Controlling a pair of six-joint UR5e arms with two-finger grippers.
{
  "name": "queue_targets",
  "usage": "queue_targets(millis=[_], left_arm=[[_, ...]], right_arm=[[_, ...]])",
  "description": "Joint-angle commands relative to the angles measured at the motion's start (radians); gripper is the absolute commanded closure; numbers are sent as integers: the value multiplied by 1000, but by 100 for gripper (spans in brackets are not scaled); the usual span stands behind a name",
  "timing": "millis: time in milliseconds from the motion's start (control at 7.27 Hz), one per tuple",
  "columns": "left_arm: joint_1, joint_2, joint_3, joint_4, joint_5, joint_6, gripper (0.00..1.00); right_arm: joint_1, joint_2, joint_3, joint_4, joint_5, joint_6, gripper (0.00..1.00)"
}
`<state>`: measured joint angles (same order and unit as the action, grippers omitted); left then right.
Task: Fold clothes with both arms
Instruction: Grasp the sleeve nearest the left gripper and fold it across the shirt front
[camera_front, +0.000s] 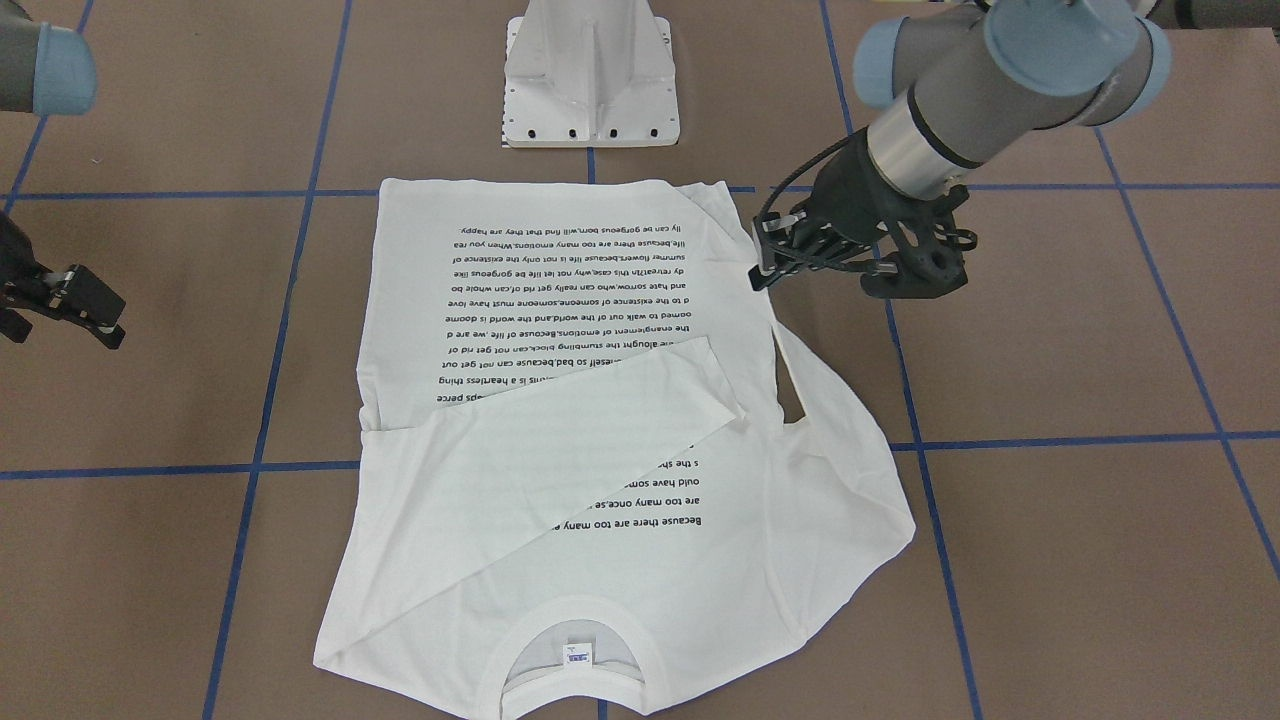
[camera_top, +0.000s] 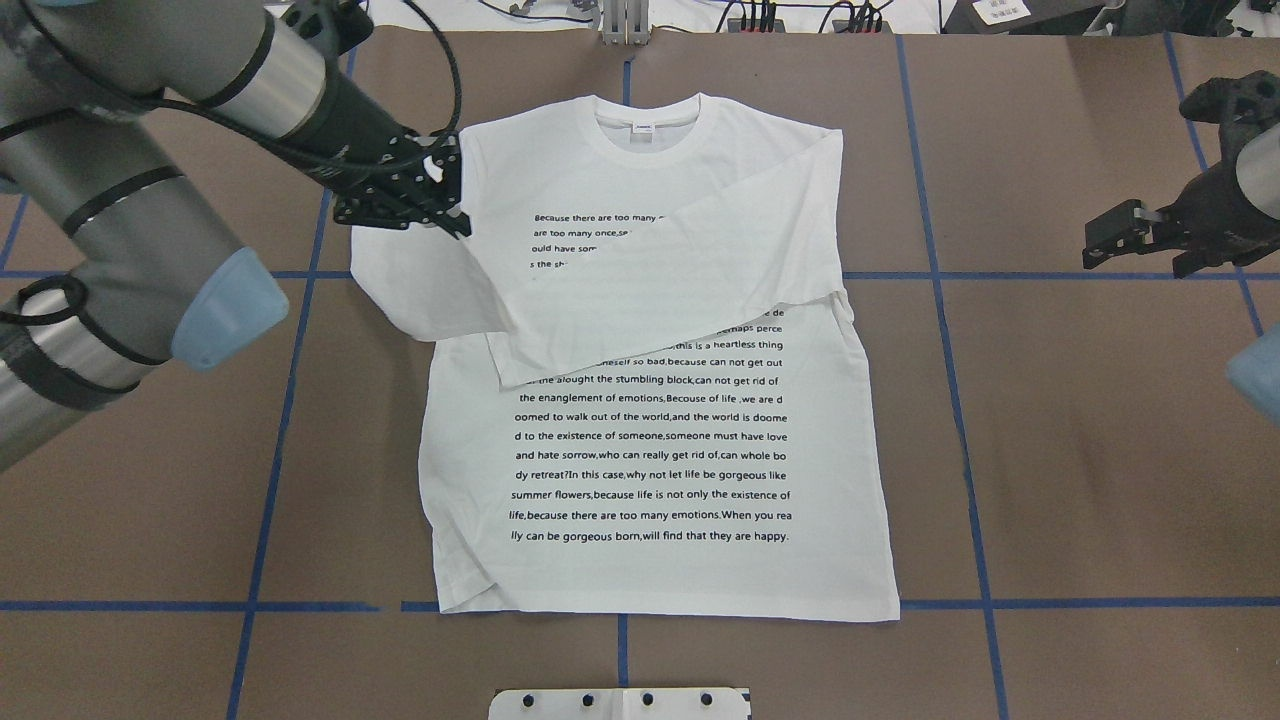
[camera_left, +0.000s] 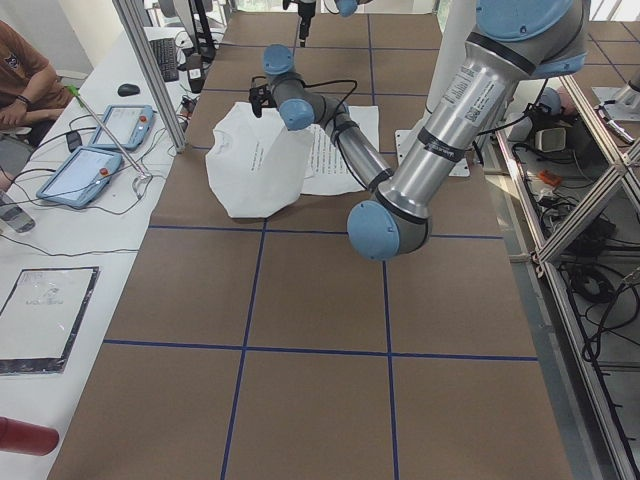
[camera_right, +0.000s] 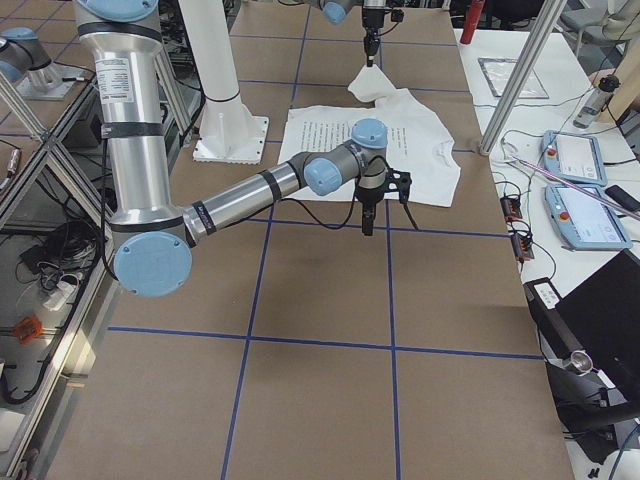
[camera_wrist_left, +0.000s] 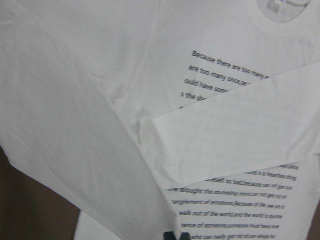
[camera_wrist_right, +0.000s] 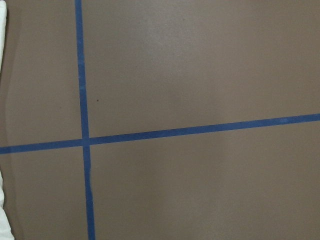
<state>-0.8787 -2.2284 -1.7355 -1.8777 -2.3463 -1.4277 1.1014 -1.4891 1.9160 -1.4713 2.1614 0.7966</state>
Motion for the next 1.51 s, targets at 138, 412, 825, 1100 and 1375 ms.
queue_targets(millis=[138, 412, 825, 1100, 1375], left_arm=[[189, -262, 250, -155, 299, -171, 100], [259, -374, 472, -342, 392, -177, 100], [368, -422, 574, -431, 533, -212, 100], [401, -445, 650, -512, 561, -212, 92], [415, -465, 668, -521, 585, -215, 58]], right_arm=[[41, -31, 0, 2, 41, -46, 1], [46, -57, 0, 38, 55, -46, 1], [48, -80, 0, 75, 57, -46, 1], [46, -80, -2, 74, 57, -46, 1], [46, -79, -6, 74, 54, -42, 1]])
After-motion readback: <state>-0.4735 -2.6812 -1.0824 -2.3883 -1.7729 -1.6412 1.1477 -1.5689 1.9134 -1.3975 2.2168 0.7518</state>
